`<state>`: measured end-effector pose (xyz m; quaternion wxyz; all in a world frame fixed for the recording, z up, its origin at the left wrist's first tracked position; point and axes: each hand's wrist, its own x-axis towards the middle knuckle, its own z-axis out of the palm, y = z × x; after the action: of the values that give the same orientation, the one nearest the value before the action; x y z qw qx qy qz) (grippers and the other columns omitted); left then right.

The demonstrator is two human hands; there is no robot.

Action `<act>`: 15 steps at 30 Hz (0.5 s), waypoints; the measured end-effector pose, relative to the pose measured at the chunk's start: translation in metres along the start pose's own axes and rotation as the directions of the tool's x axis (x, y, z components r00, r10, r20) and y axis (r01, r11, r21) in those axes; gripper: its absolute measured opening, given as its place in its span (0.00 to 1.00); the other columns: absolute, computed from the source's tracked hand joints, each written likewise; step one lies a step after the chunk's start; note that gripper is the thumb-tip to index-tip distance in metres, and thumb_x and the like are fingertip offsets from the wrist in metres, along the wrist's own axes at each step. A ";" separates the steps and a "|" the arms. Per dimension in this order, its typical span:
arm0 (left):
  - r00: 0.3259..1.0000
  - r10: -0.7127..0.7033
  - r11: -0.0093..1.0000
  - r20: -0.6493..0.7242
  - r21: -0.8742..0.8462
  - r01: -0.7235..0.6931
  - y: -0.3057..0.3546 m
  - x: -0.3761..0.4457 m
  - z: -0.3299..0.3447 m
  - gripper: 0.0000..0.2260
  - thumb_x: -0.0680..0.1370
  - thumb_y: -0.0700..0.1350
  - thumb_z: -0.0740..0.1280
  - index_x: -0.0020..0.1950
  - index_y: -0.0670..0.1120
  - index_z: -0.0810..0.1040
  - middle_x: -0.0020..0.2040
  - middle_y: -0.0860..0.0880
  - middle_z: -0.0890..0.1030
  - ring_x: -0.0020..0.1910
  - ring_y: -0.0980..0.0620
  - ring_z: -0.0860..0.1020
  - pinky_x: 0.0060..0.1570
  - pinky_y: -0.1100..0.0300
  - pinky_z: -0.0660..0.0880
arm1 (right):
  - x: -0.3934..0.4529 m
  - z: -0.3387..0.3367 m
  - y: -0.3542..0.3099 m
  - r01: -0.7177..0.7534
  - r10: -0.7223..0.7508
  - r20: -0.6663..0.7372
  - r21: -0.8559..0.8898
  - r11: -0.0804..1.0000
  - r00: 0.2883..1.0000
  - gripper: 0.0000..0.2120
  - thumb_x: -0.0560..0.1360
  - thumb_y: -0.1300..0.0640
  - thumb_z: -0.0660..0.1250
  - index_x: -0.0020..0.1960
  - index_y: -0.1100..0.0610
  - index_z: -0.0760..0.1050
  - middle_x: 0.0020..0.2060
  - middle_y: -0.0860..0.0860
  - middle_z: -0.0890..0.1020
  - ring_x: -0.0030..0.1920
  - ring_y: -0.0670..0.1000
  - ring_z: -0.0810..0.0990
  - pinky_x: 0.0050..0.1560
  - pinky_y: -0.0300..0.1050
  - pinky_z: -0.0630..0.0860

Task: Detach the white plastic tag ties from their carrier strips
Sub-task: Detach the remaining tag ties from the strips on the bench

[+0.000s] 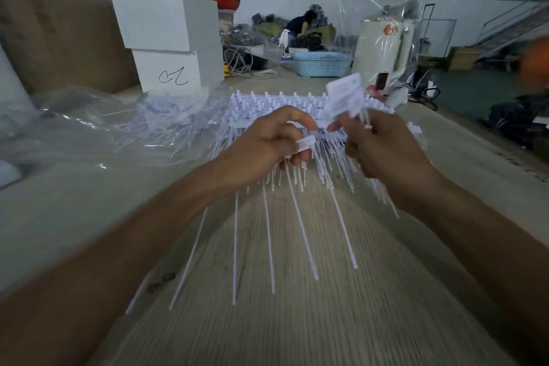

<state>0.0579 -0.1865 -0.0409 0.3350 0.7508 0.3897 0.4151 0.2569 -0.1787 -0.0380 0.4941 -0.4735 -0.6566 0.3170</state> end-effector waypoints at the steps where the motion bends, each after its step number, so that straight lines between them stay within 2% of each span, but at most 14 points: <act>1: 0.999 0.033 0.999 -0.019 0.012 -0.033 0.000 0.000 0.000 0.11 0.80 0.30 0.62 0.61 0.38 0.73 0.44 0.40 0.81 0.40 0.47 0.79 0.41 0.55 0.74 | -0.001 0.004 0.000 -0.057 0.057 0.029 0.017 0.998 0.998 0.15 0.81 0.48 0.64 0.44 0.57 0.81 0.23 0.45 0.69 0.23 0.44 0.63 0.23 0.36 0.60; 3: 0.993 0.106 0.993 -0.054 0.049 -0.103 0.000 0.000 0.001 0.10 0.80 0.32 0.66 0.59 0.41 0.73 0.49 0.39 0.80 0.42 0.43 0.80 0.46 0.48 0.78 | -0.004 0.008 -0.001 -0.171 0.161 0.118 0.075 0.982 0.980 0.19 0.79 0.43 0.67 0.41 0.58 0.81 0.22 0.46 0.66 0.23 0.45 0.61 0.23 0.37 0.58; 5: 0.982 0.169 0.979 -0.086 0.129 -0.157 -0.001 0.000 0.002 0.10 0.79 0.36 0.70 0.57 0.45 0.73 0.53 0.44 0.78 0.46 0.45 0.81 0.48 0.48 0.78 | -0.007 0.010 -0.003 -0.235 0.208 0.212 0.113 0.965 0.955 0.22 0.76 0.39 0.69 0.42 0.60 0.83 0.23 0.45 0.64 0.23 0.45 0.60 0.23 0.37 0.58; 8: 0.978 0.177 0.961 -0.109 0.233 -0.148 -0.005 0.000 0.005 0.10 0.78 0.40 0.71 0.55 0.47 0.73 0.53 0.51 0.77 0.49 0.52 0.81 0.48 0.52 0.79 | -0.010 0.011 -0.001 -0.225 0.183 0.244 0.157 0.962 0.952 0.17 0.77 0.45 0.70 0.41 0.58 0.84 0.22 0.44 0.69 0.25 0.46 0.63 0.23 0.38 0.59; 10: 0.983 0.121 0.962 -0.139 0.262 -0.082 -0.008 0.002 0.006 0.06 0.80 0.44 0.69 0.54 0.47 0.73 0.50 0.49 0.81 0.48 0.49 0.82 0.51 0.47 0.79 | -0.009 0.011 0.001 -0.199 0.166 0.181 0.182 0.963 0.969 0.14 0.77 0.48 0.70 0.41 0.57 0.85 0.24 0.47 0.70 0.28 0.48 0.66 0.26 0.39 0.60; 12: 0.985 0.062 0.957 -0.162 0.290 -0.013 -0.008 0.002 0.007 0.04 0.82 0.47 0.65 0.50 0.47 0.76 0.41 0.48 0.84 0.42 0.47 0.83 0.48 0.45 0.78 | -0.007 0.012 0.003 -0.166 0.143 0.128 0.195 0.967 0.981 0.13 0.77 0.48 0.71 0.41 0.56 0.86 0.26 0.50 0.69 0.29 0.50 0.65 0.29 0.41 0.59; 15: 0.982 0.046 0.942 -0.181 0.336 0.017 -0.007 0.002 0.007 0.17 0.84 0.49 0.61 0.38 0.45 0.77 0.30 0.53 0.80 0.29 0.54 0.78 0.38 0.55 0.75 | -0.009 0.013 0.002 -0.105 0.082 0.102 0.244 0.964 0.991 0.12 0.77 0.49 0.71 0.40 0.56 0.85 0.26 0.51 0.66 0.26 0.48 0.63 0.30 0.43 0.58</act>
<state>0.0628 -0.1826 -0.0490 0.1610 0.7576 0.4788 0.4134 0.2456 -0.1856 -0.0475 0.5035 -0.4234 -0.6106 0.4410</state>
